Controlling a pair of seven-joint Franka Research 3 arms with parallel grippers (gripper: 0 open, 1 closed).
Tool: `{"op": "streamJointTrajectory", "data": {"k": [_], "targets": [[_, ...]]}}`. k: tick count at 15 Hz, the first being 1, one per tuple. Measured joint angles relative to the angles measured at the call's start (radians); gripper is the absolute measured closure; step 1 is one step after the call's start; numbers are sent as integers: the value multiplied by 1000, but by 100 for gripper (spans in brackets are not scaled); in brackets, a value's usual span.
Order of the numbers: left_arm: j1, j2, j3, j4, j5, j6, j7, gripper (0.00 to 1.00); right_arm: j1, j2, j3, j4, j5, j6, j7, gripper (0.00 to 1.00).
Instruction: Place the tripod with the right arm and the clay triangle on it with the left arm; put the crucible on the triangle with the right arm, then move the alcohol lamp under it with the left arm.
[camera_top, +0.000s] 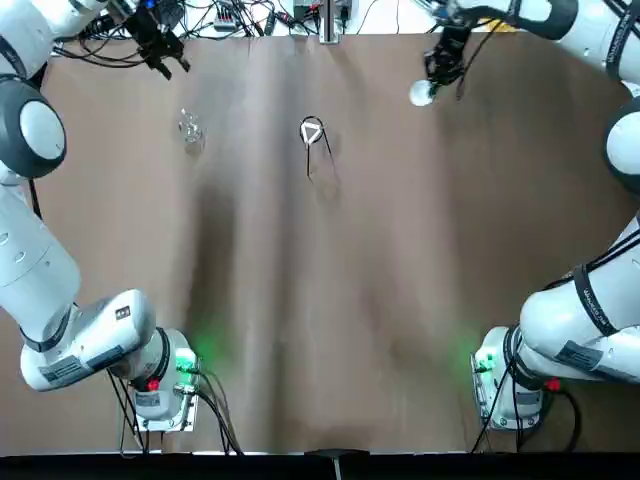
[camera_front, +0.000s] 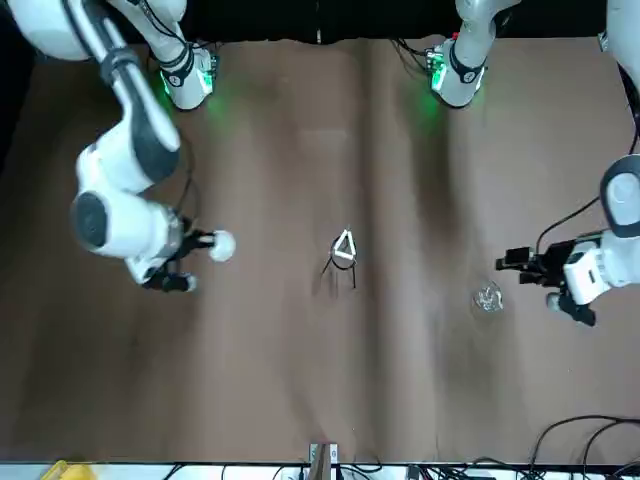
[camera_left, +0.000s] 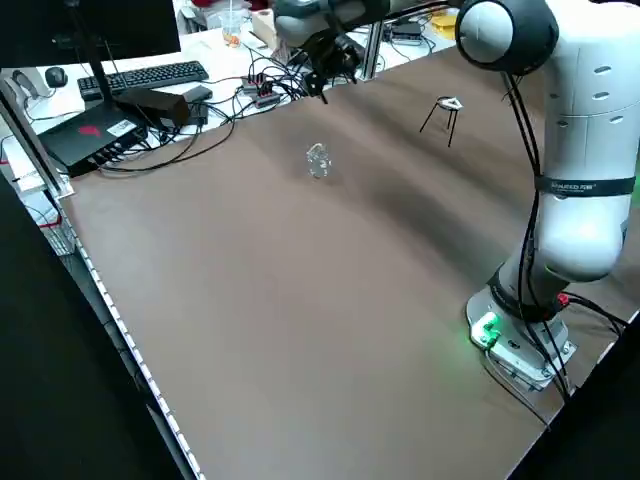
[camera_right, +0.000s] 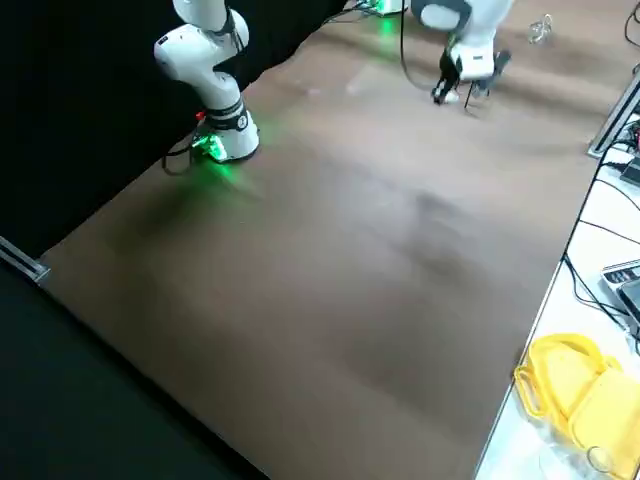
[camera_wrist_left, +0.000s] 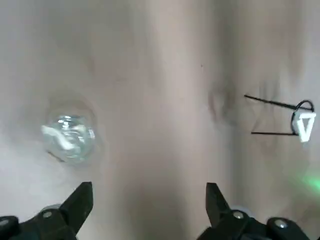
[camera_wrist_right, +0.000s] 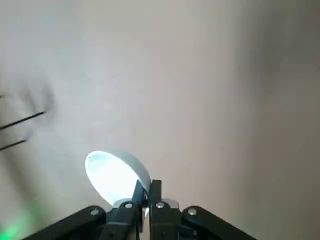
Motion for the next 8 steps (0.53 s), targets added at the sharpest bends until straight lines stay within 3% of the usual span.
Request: {"op": "streamJointTrajectory", "data": {"k": [2, 6, 8], "targets": [[51, 5, 1, -5, 0, 0, 130, 0, 67, 0, 27, 1, 24, 49, 146, 93], [130, 46, 5, -12, 0, 9, 364, 0, 212, 9, 27, 0, 103, 230, 321, 93], [147, 80, 5, -13, 0, 67, 411, 0, 270, 38, 25, -4, 116, 297, 408, 93]]}}
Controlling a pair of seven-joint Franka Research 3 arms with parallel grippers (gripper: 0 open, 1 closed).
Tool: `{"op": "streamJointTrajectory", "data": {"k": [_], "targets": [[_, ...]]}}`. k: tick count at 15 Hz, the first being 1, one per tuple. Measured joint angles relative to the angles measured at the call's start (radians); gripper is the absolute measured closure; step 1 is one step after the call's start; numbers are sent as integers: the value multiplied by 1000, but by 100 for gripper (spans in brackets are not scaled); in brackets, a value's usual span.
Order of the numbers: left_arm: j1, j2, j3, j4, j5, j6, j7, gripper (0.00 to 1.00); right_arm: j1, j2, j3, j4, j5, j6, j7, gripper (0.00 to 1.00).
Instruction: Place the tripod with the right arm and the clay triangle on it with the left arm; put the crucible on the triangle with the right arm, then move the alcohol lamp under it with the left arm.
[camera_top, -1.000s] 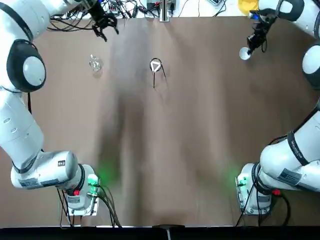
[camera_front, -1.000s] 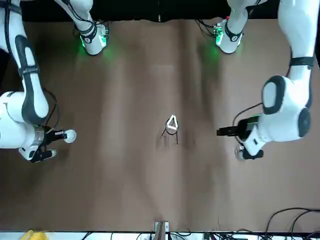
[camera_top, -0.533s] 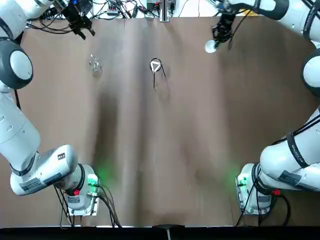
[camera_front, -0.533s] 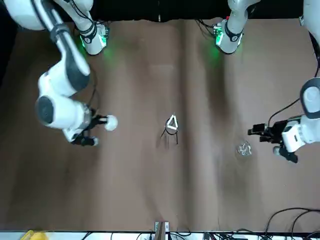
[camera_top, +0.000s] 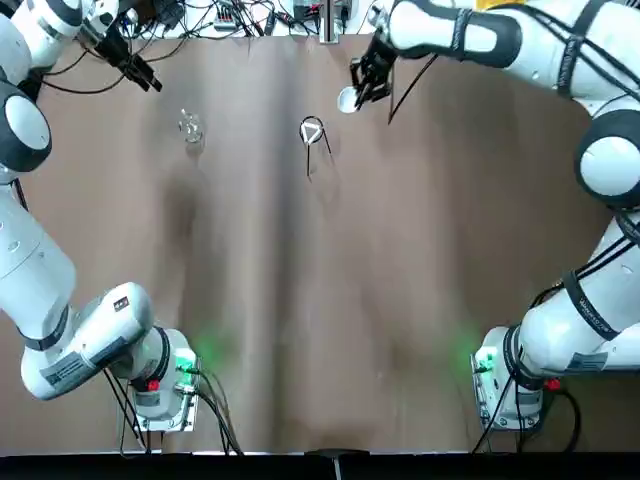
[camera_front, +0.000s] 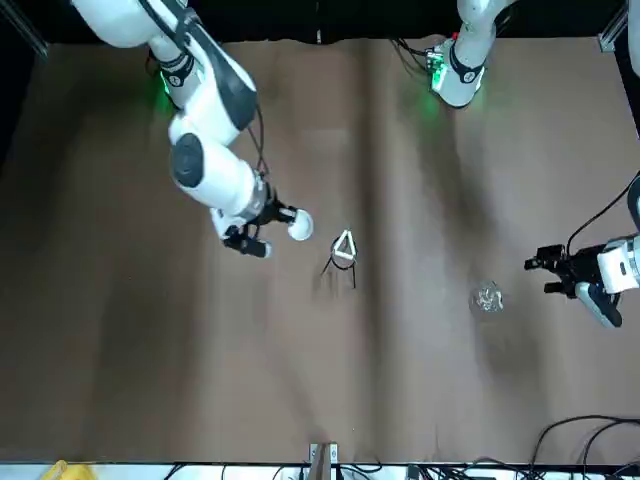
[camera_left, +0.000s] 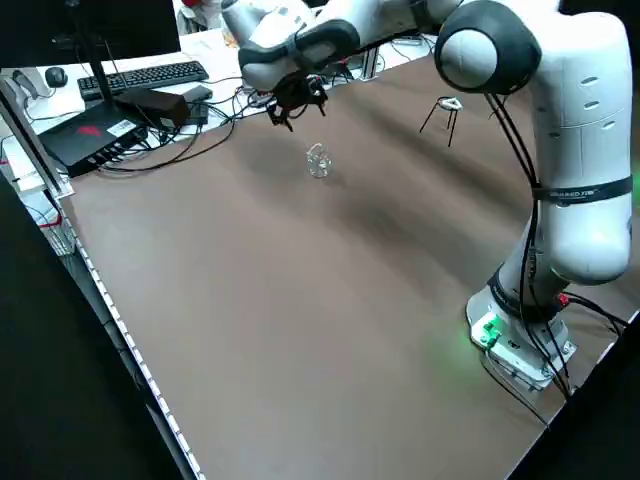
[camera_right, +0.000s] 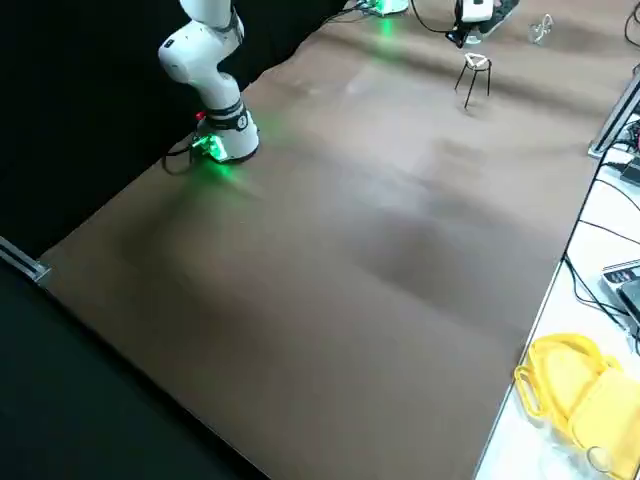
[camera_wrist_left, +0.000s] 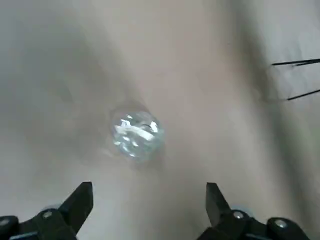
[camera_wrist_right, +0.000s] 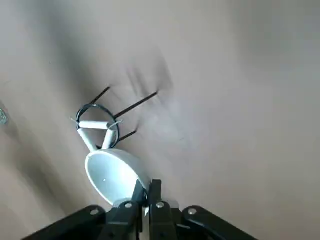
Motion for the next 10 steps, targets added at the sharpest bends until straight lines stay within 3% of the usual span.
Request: {"op": "streamJointTrajectory", "data": {"k": [7, 10], "targets": [[37, 96, 0, 1, -62, 179, 378, 0, 129, 156, -5, 49, 1, 198, 199, 93], [52, 141, 1, 1, -133, 195, 545, 0, 155, 187, -5, 65, 1, 258, 220, 93]]}}
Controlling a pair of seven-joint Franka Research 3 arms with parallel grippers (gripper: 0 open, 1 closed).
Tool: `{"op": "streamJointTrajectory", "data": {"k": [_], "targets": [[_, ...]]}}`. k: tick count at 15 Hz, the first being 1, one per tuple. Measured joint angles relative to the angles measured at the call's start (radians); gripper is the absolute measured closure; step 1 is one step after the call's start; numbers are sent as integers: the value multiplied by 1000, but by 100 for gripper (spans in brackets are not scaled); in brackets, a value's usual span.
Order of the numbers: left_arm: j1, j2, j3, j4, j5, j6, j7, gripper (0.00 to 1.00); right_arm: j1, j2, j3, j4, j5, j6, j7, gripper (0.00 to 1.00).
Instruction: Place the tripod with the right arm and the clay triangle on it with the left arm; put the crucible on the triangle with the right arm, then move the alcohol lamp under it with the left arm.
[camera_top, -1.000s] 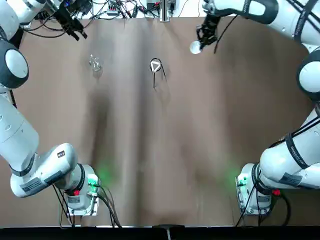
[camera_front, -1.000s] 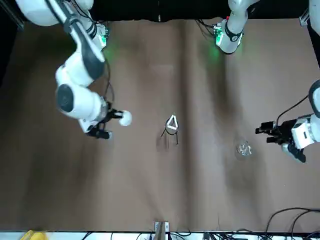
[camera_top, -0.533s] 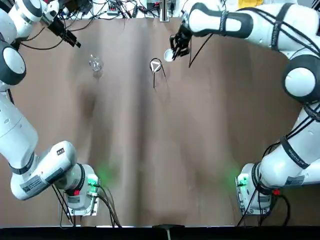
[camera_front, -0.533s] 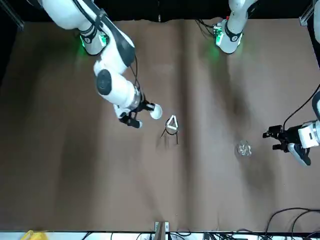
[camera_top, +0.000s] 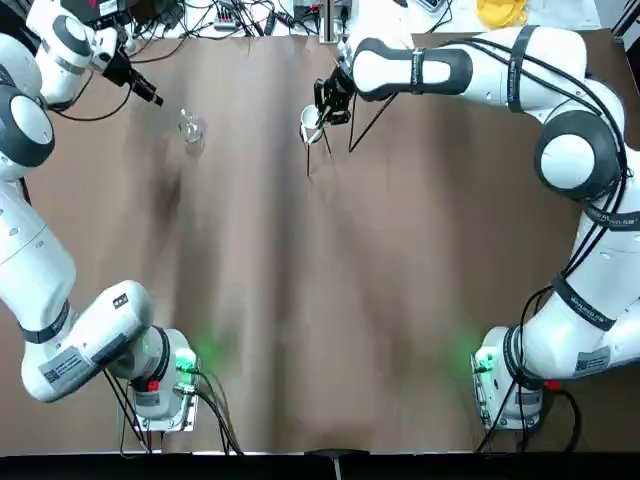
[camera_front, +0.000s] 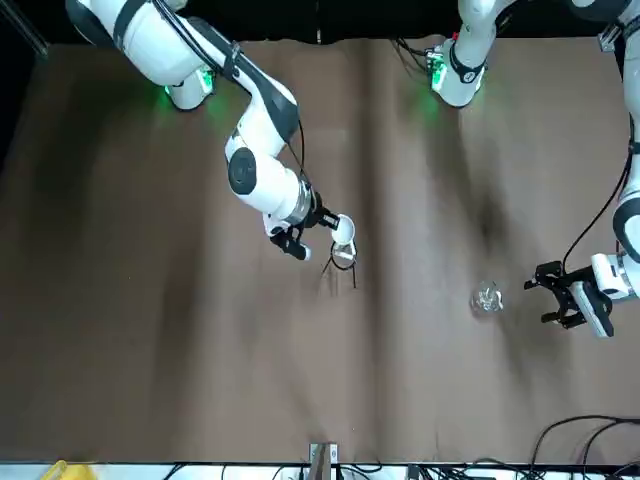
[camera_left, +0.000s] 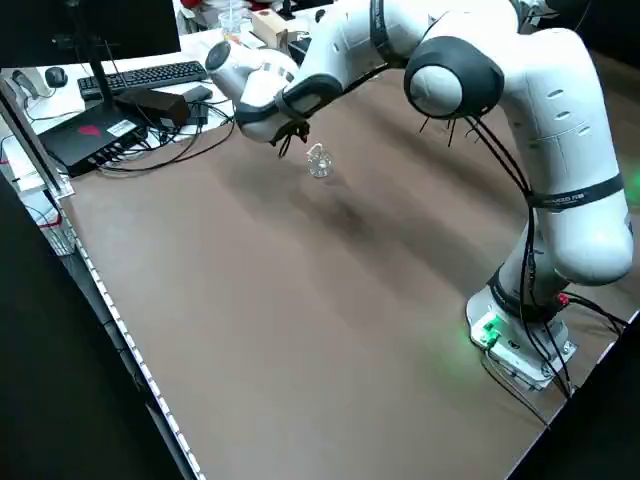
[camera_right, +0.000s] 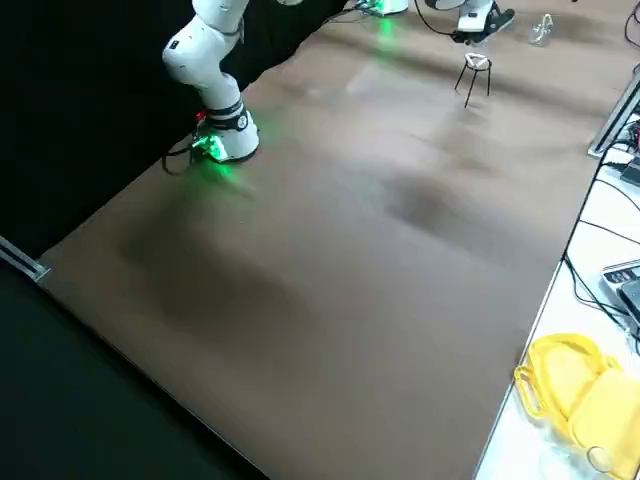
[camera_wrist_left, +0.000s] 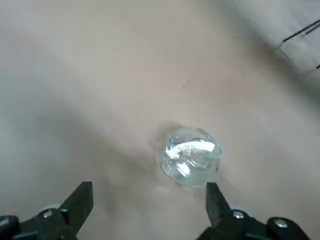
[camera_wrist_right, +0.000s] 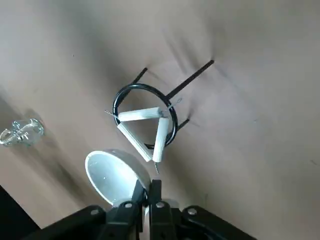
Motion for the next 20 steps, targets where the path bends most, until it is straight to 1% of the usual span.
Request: {"op": "streamJointTrajectory", "data": {"k": [3, 4, 6, 9, 13, 20], "targets": [[20, 40, 1, 0, -79, 15, 183, 0, 17, 22, -14, 5, 0, 26, 2, 93], [36, 62, 2, 0, -133, 16, 306, 0, 33, 27, -39, 6, 0, 36, 2, 93], [44, 80, 2, 0, -206, 15, 450, 0, 60, 30, -71, 6, 0, 59, 2, 93], [48, 107, 2, -1, -290, 9, 629, 0, 85, 34, -92, 9, 0, 74, 2, 94], [68, 164, 2, -3, -333, -46, 753, 0, 94, 42, -97, 10, 0, 85, 2, 94], [76, 250, 2, -4, -379, -89, 956, 0, 106, 48, -107, 12, 0, 104, 2, 94]]}}
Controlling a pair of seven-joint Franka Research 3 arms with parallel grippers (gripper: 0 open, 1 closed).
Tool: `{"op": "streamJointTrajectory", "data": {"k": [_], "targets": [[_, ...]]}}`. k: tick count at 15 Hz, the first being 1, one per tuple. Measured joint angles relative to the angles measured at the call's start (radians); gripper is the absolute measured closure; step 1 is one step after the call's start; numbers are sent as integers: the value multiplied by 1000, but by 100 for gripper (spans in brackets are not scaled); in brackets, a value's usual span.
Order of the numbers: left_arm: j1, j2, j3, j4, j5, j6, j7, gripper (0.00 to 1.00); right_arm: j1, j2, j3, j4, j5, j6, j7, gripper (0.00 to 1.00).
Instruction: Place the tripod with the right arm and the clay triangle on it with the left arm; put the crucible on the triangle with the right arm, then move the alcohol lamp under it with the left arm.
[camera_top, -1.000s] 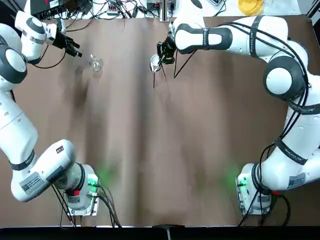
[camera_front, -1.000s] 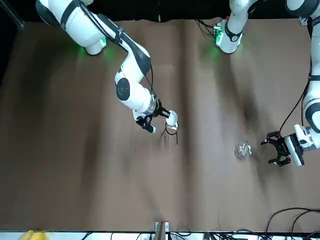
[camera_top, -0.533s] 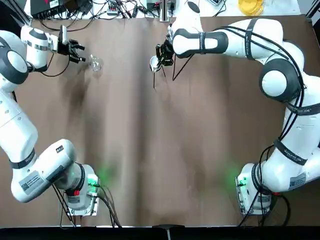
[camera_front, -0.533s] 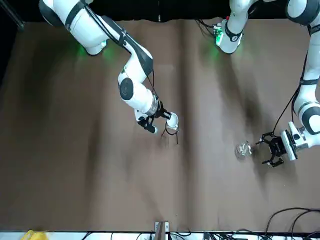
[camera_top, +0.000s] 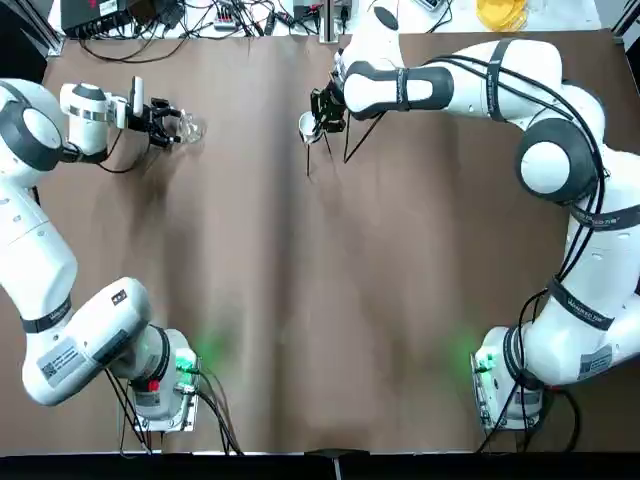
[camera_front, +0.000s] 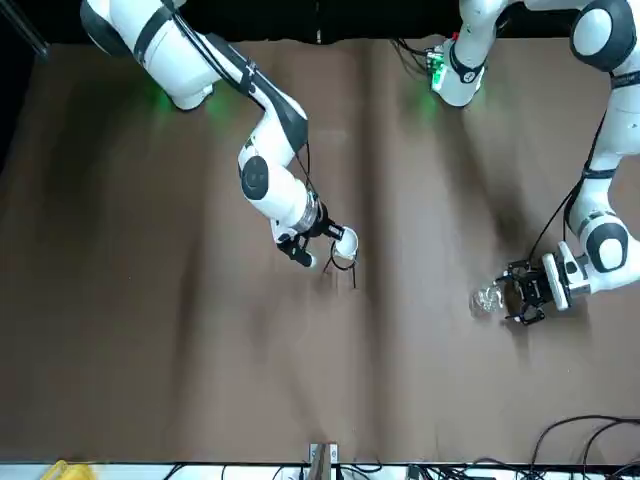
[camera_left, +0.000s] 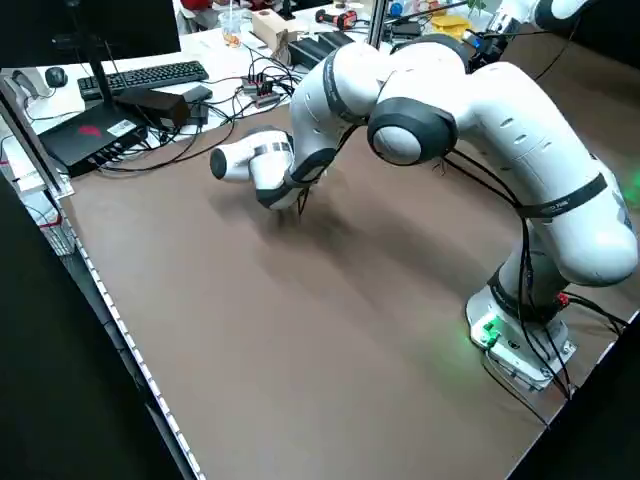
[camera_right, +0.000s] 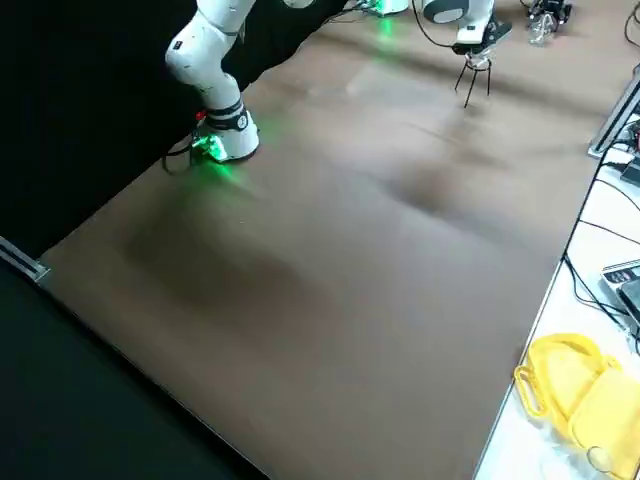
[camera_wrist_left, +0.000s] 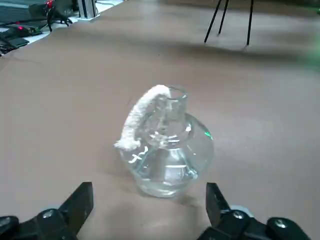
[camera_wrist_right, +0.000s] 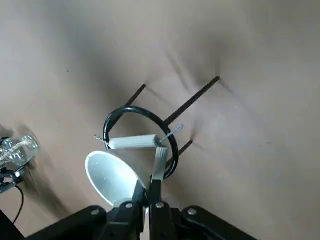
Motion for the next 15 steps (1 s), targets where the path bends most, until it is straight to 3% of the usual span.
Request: {"op": "streamJointTrajectory", "data": {"k": [7, 10, 11, 13, 15], "targets": [[-36, 51, -4, 0, -112, -18, 29, 0, 3, 4, -13, 0, 0, 1, 0, 93], [-43, 54, -4, 0, -133, -18, 65, 0, 5, 4, -13, 0, 0, 2, 0, 85], [-43, 54, -4, 0, -136, -19, 72, 0, 5, 4, -13, 0, 0, 3, 0, 74], [-46, 58, -4, 0, -146, -24, 91, 1, 5, 4, -14, 1, 0, 6, -13, 72], [-53, 64, -4, 0, -150, -37, 116, 3, 4, 4, -18, 4, 0, 9, -52, 56]]}}
